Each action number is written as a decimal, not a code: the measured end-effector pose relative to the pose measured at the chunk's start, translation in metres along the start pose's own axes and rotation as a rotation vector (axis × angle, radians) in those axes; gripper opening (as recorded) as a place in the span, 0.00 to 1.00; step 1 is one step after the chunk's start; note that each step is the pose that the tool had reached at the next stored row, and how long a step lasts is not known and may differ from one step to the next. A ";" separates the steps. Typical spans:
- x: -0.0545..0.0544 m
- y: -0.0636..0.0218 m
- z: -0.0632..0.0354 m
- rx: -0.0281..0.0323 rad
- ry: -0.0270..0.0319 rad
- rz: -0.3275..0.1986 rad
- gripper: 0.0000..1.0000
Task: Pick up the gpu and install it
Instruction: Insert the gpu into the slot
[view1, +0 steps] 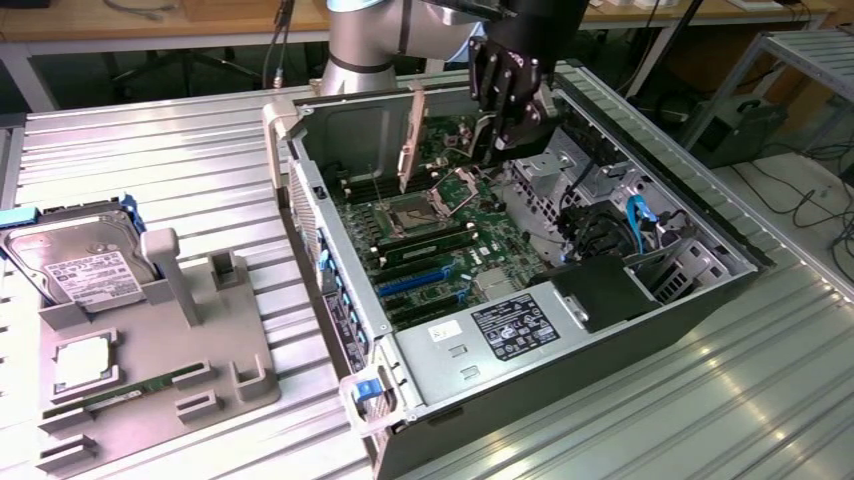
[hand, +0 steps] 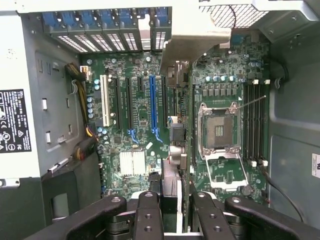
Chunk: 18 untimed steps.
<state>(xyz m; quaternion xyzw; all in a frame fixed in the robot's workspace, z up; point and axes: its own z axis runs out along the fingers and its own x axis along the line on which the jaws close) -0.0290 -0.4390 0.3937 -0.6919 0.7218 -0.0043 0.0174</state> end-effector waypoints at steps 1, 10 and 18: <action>0.000 0.0000 0.0005 0.0000 0.0001 0.000 0.28; 0.000 0.0001 0.0047 0.0000 0.0000 0.000 0.28; 0.000 0.0003 0.0086 0.0000 0.0000 0.000 0.28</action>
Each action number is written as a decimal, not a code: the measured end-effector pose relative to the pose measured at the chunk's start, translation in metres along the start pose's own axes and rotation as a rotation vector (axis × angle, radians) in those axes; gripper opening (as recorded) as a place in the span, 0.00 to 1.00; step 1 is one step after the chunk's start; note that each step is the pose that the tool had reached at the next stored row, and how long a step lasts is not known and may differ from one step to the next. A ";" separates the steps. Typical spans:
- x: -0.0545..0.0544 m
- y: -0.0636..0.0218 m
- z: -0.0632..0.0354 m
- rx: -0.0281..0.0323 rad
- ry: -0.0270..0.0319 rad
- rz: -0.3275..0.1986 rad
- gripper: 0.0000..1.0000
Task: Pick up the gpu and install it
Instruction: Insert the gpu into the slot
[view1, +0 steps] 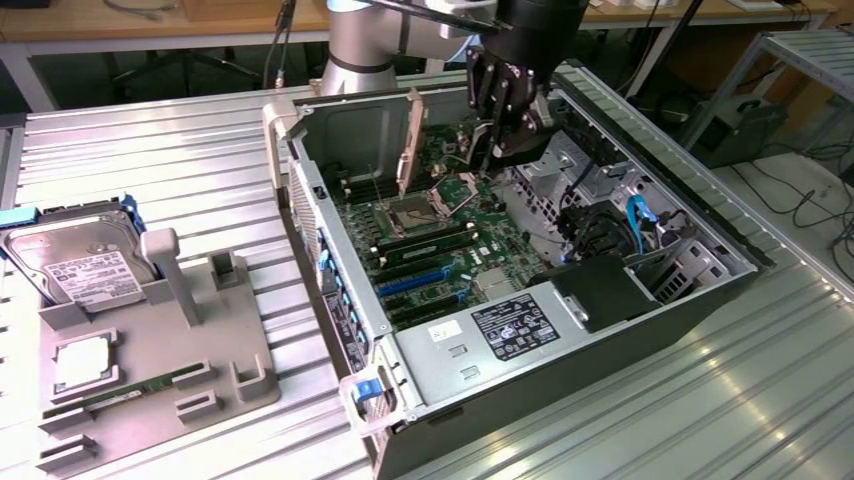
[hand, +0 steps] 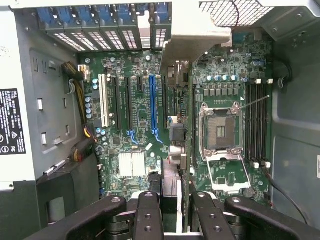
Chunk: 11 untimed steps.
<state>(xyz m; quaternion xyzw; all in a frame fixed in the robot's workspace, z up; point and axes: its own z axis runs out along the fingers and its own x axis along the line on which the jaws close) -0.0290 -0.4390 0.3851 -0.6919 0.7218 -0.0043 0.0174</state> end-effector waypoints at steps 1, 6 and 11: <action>0.000 0.0000 0.0005 0.0000 0.0000 0.000 0.28; 0.000 0.0001 0.0032 0.0000 0.0000 0.000 0.28; 0.000 0.0002 0.0065 0.0000 0.0000 0.000 0.28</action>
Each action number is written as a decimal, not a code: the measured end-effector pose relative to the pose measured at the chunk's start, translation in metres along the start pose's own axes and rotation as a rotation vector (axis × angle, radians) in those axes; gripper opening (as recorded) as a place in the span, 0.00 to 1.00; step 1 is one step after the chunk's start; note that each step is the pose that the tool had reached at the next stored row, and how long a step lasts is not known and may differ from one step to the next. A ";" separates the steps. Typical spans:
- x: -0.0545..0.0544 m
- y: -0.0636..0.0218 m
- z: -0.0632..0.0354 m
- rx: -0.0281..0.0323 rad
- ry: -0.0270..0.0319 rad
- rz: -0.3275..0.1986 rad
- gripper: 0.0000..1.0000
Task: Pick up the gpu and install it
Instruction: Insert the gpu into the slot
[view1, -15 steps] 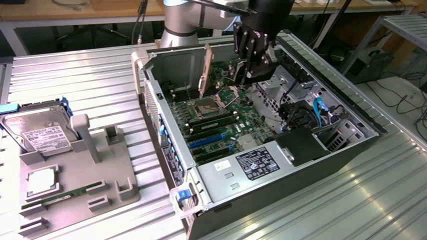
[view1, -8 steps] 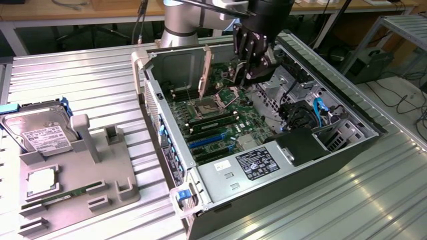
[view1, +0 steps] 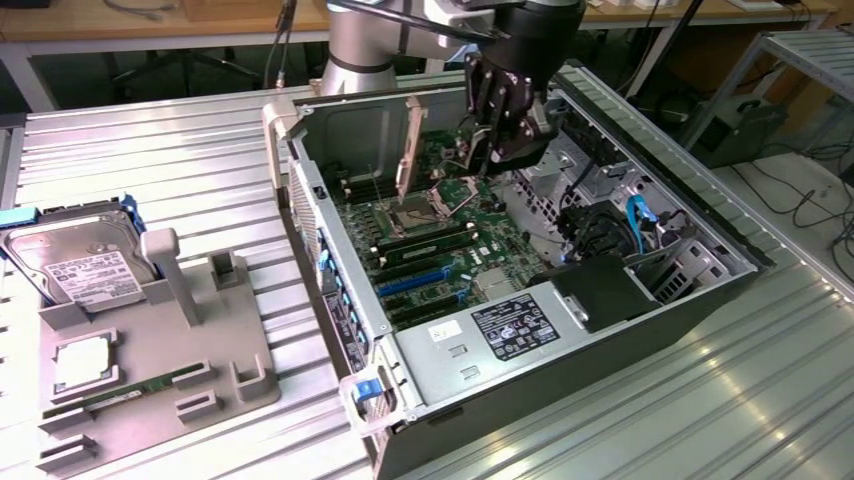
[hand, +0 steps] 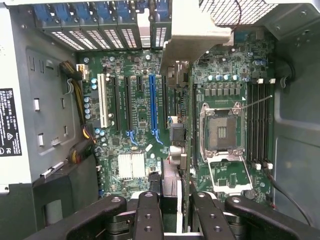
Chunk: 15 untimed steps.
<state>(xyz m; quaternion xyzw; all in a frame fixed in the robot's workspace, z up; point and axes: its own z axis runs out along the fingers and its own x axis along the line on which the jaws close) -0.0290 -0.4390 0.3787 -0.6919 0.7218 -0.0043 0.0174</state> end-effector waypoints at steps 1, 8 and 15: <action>0.000 0.0000 0.0008 0.0000 0.0000 0.000 0.28; 0.000 0.0002 0.0056 0.0000 0.0000 0.000 0.28; 0.000 0.0003 0.0091 0.0000 0.0000 0.000 0.28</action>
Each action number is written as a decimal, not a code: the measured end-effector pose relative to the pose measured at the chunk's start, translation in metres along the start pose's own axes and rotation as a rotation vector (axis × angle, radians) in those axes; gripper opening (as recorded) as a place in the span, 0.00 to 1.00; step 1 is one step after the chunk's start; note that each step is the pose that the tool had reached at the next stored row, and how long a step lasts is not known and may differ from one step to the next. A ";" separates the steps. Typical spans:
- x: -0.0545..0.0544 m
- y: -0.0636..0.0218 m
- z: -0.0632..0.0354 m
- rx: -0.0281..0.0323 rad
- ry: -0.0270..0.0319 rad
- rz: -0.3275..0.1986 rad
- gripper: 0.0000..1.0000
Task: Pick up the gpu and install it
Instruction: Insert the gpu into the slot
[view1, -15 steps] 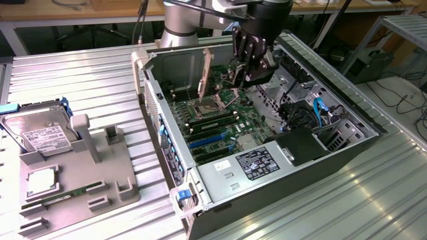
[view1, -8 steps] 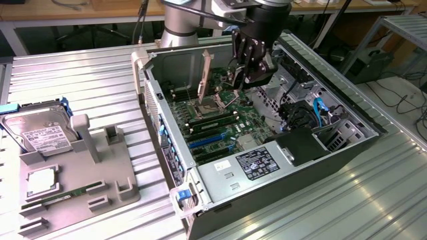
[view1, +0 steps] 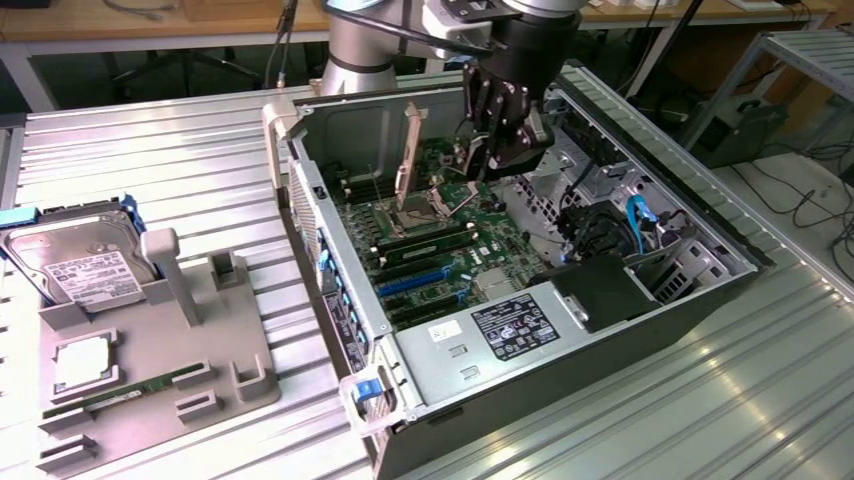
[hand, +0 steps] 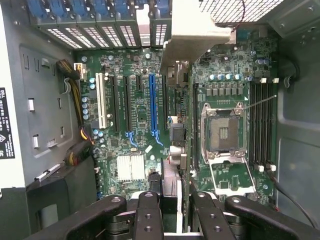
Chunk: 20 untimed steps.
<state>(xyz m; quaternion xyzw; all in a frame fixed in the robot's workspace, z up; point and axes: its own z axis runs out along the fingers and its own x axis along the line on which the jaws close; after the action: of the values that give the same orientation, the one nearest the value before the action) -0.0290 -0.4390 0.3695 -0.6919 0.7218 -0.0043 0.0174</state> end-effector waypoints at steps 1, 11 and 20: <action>0.000 0.0000 0.0005 0.0000 0.0000 0.000 0.28; 0.000 0.0002 0.0056 0.0000 0.0000 0.000 0.28; 0.000 0.0003 0.0104 0.0000 0.0000 0.000 0.28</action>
<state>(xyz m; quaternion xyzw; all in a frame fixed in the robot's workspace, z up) -0.0290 -0.4390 0.3591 -0.6919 0.7218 -0.0043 0.0174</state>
